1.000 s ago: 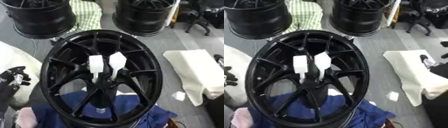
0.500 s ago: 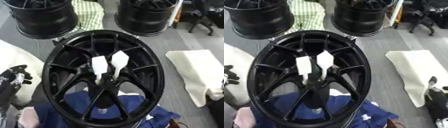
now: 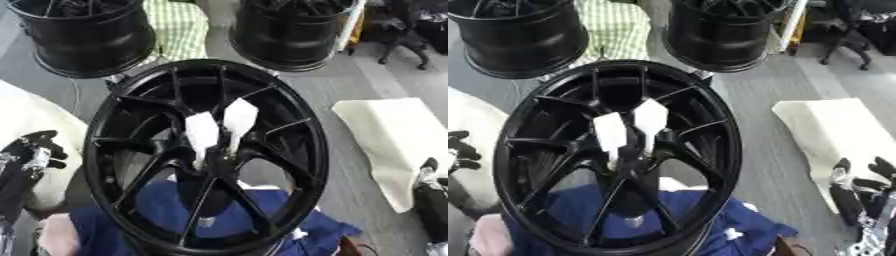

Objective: Pull the pin out of the wheel hub.

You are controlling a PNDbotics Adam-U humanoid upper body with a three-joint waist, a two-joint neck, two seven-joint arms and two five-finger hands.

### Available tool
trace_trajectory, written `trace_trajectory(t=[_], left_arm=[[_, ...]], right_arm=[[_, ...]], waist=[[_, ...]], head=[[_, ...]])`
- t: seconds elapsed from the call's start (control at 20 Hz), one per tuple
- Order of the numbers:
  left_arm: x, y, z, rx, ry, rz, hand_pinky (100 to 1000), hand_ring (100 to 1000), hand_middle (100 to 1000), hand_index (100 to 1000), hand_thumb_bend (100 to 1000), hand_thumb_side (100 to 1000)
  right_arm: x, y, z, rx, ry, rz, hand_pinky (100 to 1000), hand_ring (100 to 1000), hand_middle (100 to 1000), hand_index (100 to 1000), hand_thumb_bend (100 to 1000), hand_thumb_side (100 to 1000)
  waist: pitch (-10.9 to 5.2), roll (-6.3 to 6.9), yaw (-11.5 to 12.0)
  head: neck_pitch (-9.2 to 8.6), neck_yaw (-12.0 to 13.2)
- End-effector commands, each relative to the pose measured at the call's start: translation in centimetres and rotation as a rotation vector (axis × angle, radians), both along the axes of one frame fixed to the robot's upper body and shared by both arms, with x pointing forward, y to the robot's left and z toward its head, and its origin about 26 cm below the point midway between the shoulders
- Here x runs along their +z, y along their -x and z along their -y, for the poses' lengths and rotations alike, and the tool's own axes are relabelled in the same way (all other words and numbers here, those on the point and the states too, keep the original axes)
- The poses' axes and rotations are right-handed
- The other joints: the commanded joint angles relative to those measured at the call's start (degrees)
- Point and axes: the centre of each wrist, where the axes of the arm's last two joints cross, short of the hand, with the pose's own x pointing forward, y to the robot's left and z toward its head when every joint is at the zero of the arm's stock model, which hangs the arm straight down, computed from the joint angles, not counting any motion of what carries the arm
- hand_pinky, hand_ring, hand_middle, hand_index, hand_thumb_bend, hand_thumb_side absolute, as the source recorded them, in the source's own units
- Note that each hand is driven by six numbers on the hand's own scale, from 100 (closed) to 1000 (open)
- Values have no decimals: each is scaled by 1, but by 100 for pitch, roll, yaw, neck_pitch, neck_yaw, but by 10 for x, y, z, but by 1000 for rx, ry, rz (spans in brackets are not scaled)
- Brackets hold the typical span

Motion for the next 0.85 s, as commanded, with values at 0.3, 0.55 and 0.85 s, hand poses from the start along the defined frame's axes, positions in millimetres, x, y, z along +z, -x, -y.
trace_trajectory(t=[0.3,0.55,0.85], left_arm=[[7,1,-3,0,-8,23,578,591,523,752,100,498],[7,1,-2,3,-3,21,577,590,523,752,100,507],[7,1,-2,4,-3,18,576,591,523,752,100,503]], right_arm=[[8,-7,-6,27,4,46,404,524,655,774,269,227],[10,-8,-10,49,-7,62,404,521,648,772,248,219],[12,-8,-13,67,-9,65,403,518,643,769,224,209]], waist=[[-54,1,-17],[-65,-2,-2],[-75,-23,20]], head=[[-95,6],[-98,-1],[-85,2]])
